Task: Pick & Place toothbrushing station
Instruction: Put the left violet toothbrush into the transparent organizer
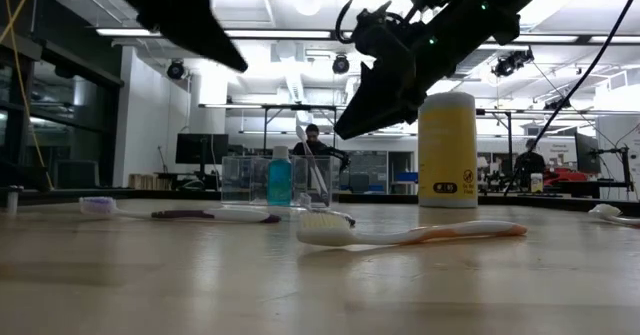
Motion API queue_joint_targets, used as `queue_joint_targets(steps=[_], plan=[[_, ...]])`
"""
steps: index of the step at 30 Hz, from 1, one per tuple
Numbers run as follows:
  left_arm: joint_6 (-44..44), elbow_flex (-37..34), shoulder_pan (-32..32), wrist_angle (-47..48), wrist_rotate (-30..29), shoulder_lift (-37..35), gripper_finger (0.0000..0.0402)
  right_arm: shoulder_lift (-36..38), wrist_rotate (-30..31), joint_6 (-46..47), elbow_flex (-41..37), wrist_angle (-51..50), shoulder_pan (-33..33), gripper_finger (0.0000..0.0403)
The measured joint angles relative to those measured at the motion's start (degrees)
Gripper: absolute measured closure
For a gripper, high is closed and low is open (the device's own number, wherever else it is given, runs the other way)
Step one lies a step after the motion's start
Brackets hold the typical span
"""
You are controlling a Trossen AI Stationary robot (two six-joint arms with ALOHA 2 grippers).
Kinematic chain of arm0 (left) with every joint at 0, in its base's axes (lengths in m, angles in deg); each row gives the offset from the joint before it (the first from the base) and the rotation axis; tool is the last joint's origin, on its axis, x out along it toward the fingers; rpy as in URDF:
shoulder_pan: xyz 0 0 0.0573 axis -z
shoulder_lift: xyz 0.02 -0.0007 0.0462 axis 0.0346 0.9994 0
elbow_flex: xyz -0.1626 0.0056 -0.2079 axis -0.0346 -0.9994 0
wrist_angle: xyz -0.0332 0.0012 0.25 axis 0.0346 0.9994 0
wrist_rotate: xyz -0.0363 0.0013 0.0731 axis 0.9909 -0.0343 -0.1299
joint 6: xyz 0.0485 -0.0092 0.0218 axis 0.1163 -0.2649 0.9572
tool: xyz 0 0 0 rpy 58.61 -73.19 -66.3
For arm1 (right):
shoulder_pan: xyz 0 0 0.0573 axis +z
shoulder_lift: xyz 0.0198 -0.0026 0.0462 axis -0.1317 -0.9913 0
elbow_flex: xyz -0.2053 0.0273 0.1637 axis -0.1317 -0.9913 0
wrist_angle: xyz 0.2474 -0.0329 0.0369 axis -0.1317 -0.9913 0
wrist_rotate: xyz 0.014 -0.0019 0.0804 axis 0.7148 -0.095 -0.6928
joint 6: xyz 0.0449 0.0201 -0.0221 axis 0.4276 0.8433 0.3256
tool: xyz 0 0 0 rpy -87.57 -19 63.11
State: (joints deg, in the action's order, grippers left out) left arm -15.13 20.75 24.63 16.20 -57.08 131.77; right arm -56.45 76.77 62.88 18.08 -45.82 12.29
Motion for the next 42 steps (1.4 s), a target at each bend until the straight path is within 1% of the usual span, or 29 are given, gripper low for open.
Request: queue_joint_targets(steps=[7, 10, 12, 14, 17, 22, 26, 29, 36, 42], plan=[[-12.1, 0.0, -0.2, 9.4, 6.9, -0.2, 0.0399, 0.0, 0.0, 0.2, 0.0, -1.8, 1.5, 0.0293], [-15.3, 0.0, -0.6, 13.4, 11.1, -0.2, 0.0399, 0.0, 0.0, 0.1, 0.0, -1.9, 2.1, 0.0293], [-15.8, 0.0, -1.1, 14.5, 14.3, -0.2, 0.0399, 0.0, 0.0, 0.0, 0.0, -1.9, 2.4, 0.0293], [-15.7, 0.0, -1.6, 15.0, 16.7, -0.2, 0.0399, 0.0, 0.0, 0.0, 0.0, -1.9, 2.5, 0.0293], [-12.8, 0.0, -2.7, 14.9, 19.7, -0.2, 0.0399, 0.0, -0.2, 0.1, 0.0, -1.9, 2.5, 0.0293], [-5.0, -0.3, -4.5, 14.7, 22.7, 0.6, 0.0399, 0.0, -0.2, 0.2, 0.0, -1.9, 2.5, 0.0293], [-0.3, -0.3, -6.2, 14.1, 27.0, 3.1, 0.0399, 0.0, -0.3, 0.2, 0.0, -2.0, 2.6, 0.0293], [-0.3, -0.3, -7.1, 14.2, 29.0, 5.0, 0.0399, 0.0, -0.5, 0.2, 0.0, -2.0, 3.2, 0.0293], [-1.9, -0.4, -6.9, 14.1, 29.2, 5.9, 0.0396, 0.0, -0.4, 0.2, 0.0, -2.0, 4.5, 0.0293], [-3.3, -0.4, -6.2, 16.1, 29.6, 5.9, 0.0360, 0.0, -0.3, 0.2, 0.0, -2.0, 5.1, 0.0293]])
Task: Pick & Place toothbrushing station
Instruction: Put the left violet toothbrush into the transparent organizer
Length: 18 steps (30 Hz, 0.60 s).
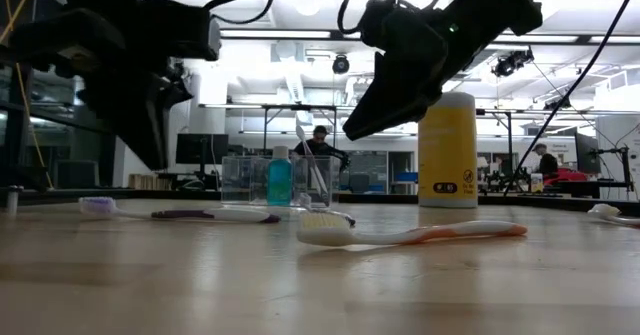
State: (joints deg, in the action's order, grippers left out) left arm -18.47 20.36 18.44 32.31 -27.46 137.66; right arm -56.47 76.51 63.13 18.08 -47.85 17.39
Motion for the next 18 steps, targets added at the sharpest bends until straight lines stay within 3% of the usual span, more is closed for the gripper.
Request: queue_joint_targets(steps=[7, 18], plan=[[-4.7, 0.0, 0.0, 5.8, -2.1, 0.0, 0.0321, 0.0, -0.2, 0.9, 0.0, 0.0, 0.0, 0.0293], [-4.7, -0.3, 0.0, 5.6, -1.4, 0.0, 0.0316, 0.0, -0.2, 1.0, 0.0, 0.0, 0.0, 0.0293]])
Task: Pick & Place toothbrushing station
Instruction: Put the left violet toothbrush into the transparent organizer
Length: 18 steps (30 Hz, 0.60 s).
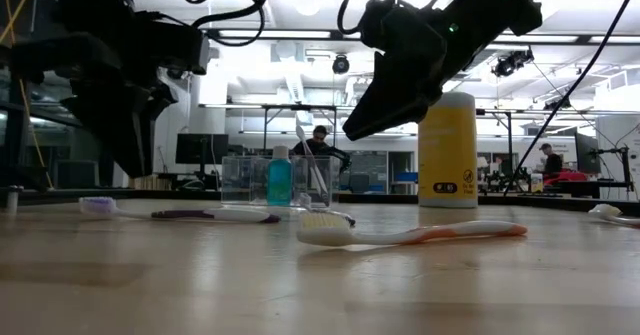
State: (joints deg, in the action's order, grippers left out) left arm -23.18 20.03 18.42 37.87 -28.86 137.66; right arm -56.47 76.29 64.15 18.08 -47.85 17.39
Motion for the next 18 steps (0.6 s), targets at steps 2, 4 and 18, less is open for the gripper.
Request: queue_joint_targets(steps=[2, 4, 18], plan=[[-0.4, -0.4, 0.0, -0.1, 0.1, 0.0, 0.0316, 0.0, -0.1, 0.0, 0.0, 0.0, 0.0, 0.0293], [-0.5, -0.8, 0.2, -0.7, 0.1, 0.0, 0.0316, 0.0, -0.2, 0.0, 0.0, 0.0, 0.0, 0.0293], [0.9, -3.1, 0.6, -6.9, -2.7, 1.2, 0.0316, 0.0, -0.3, 0.3, 0.0, 0.4, 0.0, 0.0293]])
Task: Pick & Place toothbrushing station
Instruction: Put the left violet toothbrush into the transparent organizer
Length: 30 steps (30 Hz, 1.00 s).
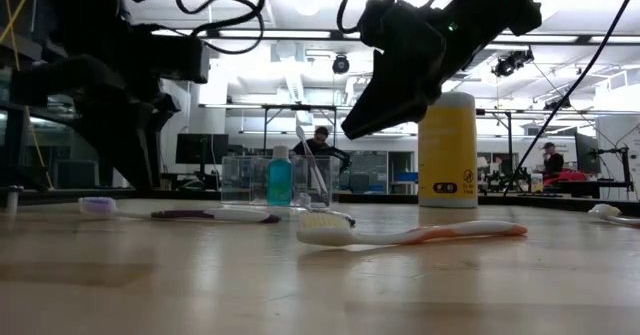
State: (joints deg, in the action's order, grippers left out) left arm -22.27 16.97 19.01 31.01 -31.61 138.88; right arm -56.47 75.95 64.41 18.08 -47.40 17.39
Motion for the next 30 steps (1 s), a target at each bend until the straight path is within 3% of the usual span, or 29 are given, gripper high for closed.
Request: queue_joint_targets(steps=[17, 30], plan=[[1.5, -0.8, -1.0, 3.3, 1.7, 4.2, 0.0316, 0.0, -2.7, 0.2, 0.0, 1.8, 0.0, 0.0293], [3.6, -0.9, -6.5, 3.5, 11.1, 5.8, 0.0316, 0.0, -4.3, 0.2, 0.0, 2.6, 0.0, 0.0293]])
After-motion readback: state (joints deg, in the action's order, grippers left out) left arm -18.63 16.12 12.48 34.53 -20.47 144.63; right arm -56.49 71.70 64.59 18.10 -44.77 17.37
